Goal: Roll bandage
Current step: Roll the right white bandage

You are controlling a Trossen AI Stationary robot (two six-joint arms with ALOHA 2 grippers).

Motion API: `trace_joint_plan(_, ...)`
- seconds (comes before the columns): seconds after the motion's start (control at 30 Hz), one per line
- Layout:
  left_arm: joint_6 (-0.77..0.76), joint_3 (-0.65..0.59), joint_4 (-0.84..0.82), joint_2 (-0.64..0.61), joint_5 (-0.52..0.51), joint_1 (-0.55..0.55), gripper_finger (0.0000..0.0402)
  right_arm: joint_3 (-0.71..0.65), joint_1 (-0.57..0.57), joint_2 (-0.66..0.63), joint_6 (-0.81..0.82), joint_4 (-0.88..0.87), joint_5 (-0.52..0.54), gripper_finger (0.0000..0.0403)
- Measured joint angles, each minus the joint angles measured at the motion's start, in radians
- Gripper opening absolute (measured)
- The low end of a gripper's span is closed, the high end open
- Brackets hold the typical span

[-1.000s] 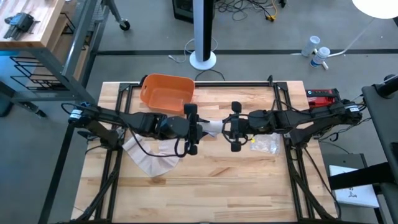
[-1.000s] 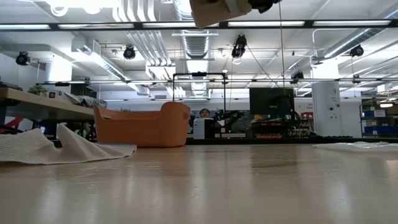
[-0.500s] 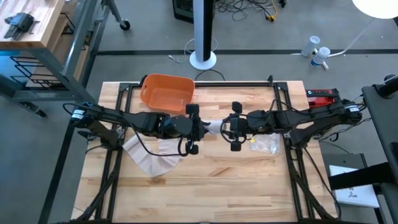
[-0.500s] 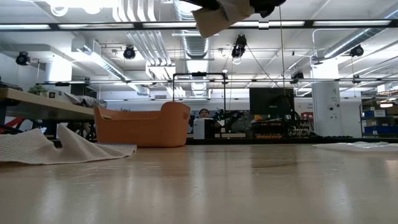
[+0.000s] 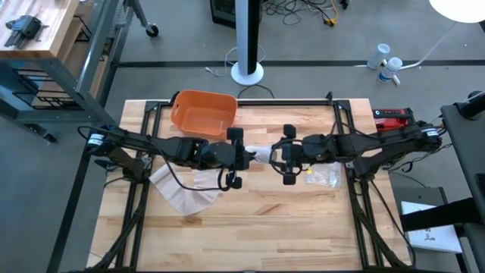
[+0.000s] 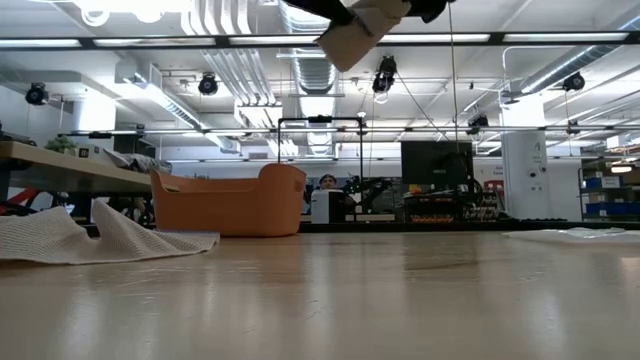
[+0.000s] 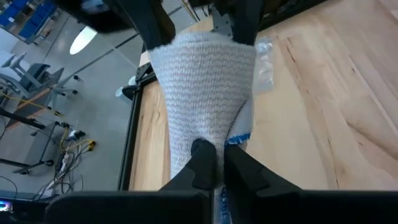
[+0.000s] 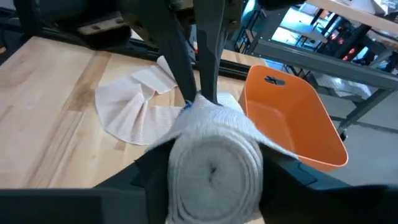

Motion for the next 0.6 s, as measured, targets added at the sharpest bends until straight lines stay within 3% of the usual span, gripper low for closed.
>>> trace_joint_plan(0.4, -0.039, 0.000, -0.025, 0.000, -0.004, 0.000, 0.0002, 0.150, 0.002, -0.008, 0.070, -0.308, -0.003, 0.0297)
trace_joint_plan(0.6, -0.194, -0.001, -0.089, 0.000, 0.003, 0.017, 0.0001, 0.202, 0.002, -0.012, 0.120, -0.439, 0.021, 0.0316)
